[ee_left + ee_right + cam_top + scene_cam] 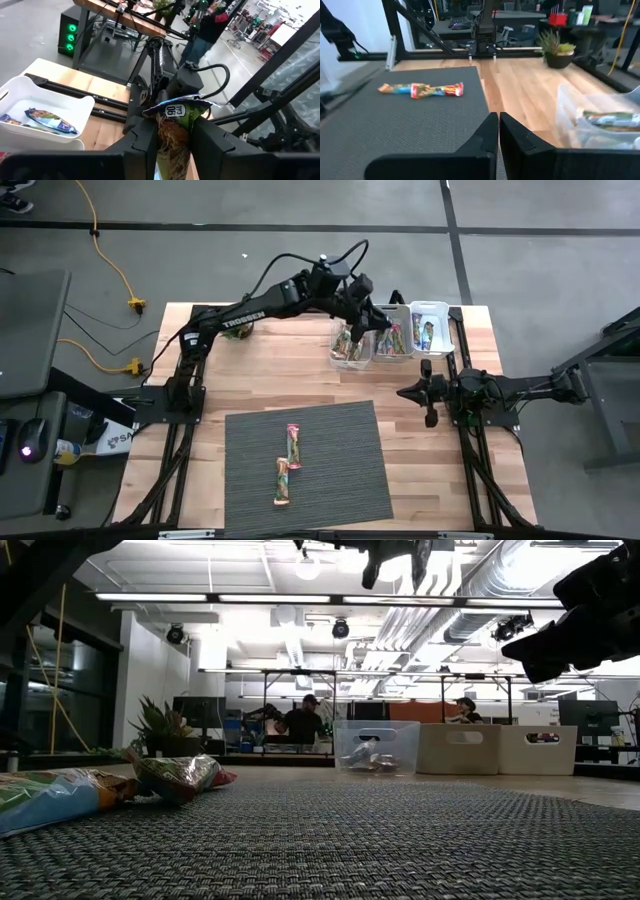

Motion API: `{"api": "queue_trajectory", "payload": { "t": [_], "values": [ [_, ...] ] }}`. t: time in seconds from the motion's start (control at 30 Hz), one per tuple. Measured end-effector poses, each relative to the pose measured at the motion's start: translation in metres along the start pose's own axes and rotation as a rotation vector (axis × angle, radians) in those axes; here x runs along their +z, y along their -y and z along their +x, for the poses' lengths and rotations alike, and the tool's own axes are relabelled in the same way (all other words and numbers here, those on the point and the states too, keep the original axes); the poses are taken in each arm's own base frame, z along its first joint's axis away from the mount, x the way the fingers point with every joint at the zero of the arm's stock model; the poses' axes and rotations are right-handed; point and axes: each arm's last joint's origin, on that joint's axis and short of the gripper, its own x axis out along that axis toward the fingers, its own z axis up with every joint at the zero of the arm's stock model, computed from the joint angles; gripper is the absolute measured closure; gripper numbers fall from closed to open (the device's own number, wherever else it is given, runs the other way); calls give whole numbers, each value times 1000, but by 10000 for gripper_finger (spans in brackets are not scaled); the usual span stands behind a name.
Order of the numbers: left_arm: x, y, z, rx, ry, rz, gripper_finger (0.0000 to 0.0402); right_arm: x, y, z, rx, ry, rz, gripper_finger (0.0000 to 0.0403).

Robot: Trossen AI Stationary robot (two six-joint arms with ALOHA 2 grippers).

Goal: Pick and place Granola Bars by type
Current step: Put the blue granola bar into the white bin

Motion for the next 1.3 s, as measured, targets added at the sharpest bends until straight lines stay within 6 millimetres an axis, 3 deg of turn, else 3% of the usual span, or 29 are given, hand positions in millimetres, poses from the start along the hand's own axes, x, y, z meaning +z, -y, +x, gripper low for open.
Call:
{"api": "queue_trajectory", "payload": {
  "t": [0.23, 0.53, 0.97, 1.1, 1.3],
  "values": [
    [0, 0, 0, 2, 1, -20, 307, 1, 0, 0, -3, 9, -12, 402],
    [0, 0, 0, 6, 2, -24, 307, 8, 1, 0, -26, 85, 169, 402],
    [0, 0, 0, 5, 3, -24, 307, 8, 2, 0, -79, 95, 233, 399],
    [0, 0, 0, 5, 2, -24, 307, 12, 2, -1, -77, 104, 230, 377],
    [0, 0, 0, 5, 2, -24, 307, 40, 4, -8, -153, 168, 153, 314]
  ]
}}
